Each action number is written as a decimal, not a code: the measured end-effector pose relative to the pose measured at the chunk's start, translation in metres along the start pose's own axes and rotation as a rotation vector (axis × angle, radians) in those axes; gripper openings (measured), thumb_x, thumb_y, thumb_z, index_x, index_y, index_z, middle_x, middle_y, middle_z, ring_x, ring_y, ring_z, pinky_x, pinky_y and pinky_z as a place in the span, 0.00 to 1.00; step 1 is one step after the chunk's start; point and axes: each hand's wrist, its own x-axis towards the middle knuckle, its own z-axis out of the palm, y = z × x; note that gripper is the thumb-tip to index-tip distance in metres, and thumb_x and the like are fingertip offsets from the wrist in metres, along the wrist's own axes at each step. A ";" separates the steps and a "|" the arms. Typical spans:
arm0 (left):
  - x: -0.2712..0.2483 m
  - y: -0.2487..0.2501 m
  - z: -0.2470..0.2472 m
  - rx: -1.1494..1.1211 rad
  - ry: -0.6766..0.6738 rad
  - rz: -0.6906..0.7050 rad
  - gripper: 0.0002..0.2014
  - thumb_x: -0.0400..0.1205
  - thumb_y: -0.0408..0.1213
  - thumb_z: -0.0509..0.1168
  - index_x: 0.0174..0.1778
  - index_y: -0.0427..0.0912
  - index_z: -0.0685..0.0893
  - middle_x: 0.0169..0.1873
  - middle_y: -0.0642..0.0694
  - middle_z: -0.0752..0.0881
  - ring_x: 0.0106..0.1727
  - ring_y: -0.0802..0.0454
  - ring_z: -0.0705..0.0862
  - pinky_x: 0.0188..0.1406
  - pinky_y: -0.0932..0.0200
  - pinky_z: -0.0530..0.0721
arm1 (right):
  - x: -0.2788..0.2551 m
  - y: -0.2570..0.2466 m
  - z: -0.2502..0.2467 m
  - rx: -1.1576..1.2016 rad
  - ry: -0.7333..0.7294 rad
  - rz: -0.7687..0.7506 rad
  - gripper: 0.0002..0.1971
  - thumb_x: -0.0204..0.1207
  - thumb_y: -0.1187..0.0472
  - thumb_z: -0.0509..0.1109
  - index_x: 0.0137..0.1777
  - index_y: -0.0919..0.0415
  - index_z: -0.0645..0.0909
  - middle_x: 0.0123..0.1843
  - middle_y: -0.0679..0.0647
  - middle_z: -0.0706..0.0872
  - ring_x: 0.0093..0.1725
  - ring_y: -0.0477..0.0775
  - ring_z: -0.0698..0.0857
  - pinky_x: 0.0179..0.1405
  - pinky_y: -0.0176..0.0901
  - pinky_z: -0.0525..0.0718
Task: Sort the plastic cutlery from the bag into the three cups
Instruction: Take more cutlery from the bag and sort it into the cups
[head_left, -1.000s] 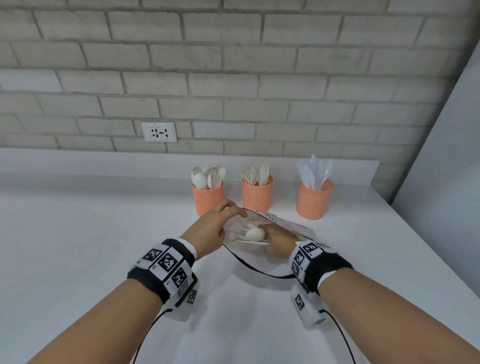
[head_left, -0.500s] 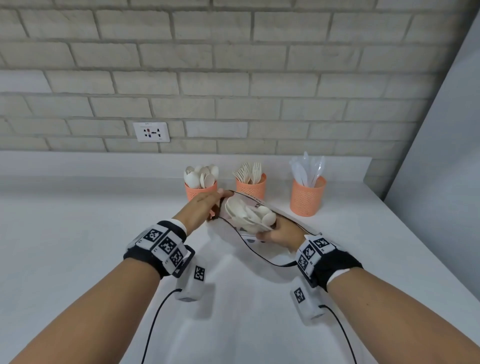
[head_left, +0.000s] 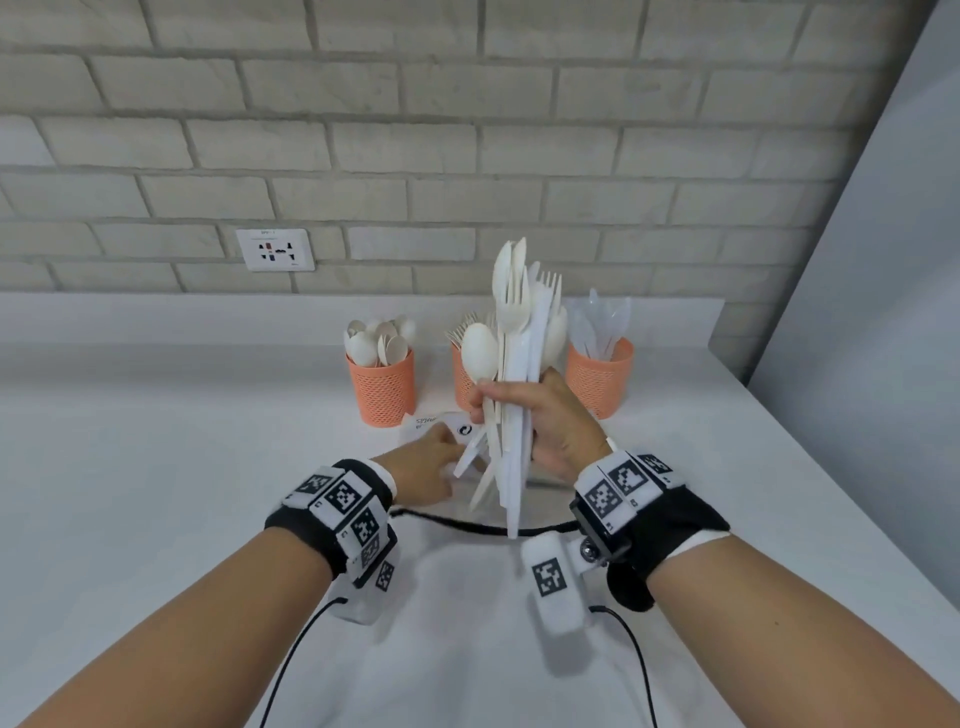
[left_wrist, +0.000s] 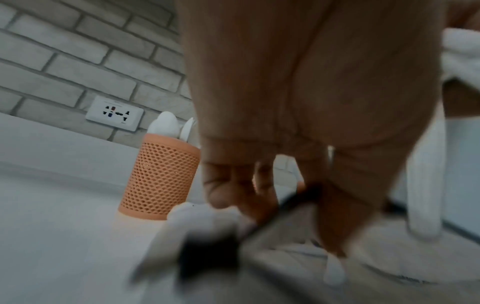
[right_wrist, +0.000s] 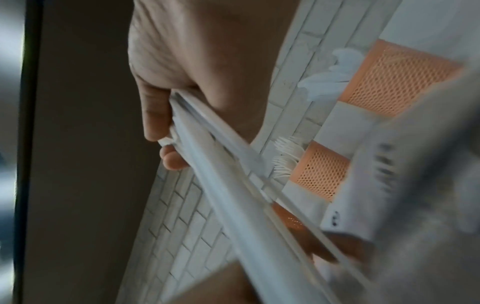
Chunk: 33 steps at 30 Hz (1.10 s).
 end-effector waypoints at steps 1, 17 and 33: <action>0.000 0.000 0.004 0.059 -0.106 -0.024 0.22 0.81 0.40 0.61 0.73 0.49 0.71 0.68 0.45 0.65 0.68 0.45 0.72 0.68 0.52 0.72 | 0.001 -0.004 -0.001 0.038 0.011 0.010 0.05 0.74 0.72 0.69 0.48 0.70 0.81 0.29 0.56 0.86 0.28 0.51 0.86 0.34 0.43 0.87; 0.002 0.021 -0.068 -0.988 0.179 0.264 0.14 0.81 0.52 0.60 0.53 0.46 0.80 0.42 0.48 0.86 0.44 0.53 0.85 0.36 0.71 0.82 | 0.033 -0.017 0.014 0.014 0.003 0.073 0.13 0.72 0.77 0.68 0.56 0.78 0.79 0.40 0.65 0.87 0.40 0.58 0.88 0.44 0.46 0.89; 0.036 -0.010 -0.082 -1.599 0.277 0.137 0.07 0.79 0.32 0.61 0.36 0.42 0.82 0.52 0.42 0.87 0.47 0.48 0.86 0.53 0.49 0.80 | 0.069 0.003 0.044 -0.360 -0.122 0.162 0.11 0.71 0.76 0.69 0.52 0.68 0.79 0.37 0.62 0.85 0.34 0.54 0.86 0.36 0.43 0.87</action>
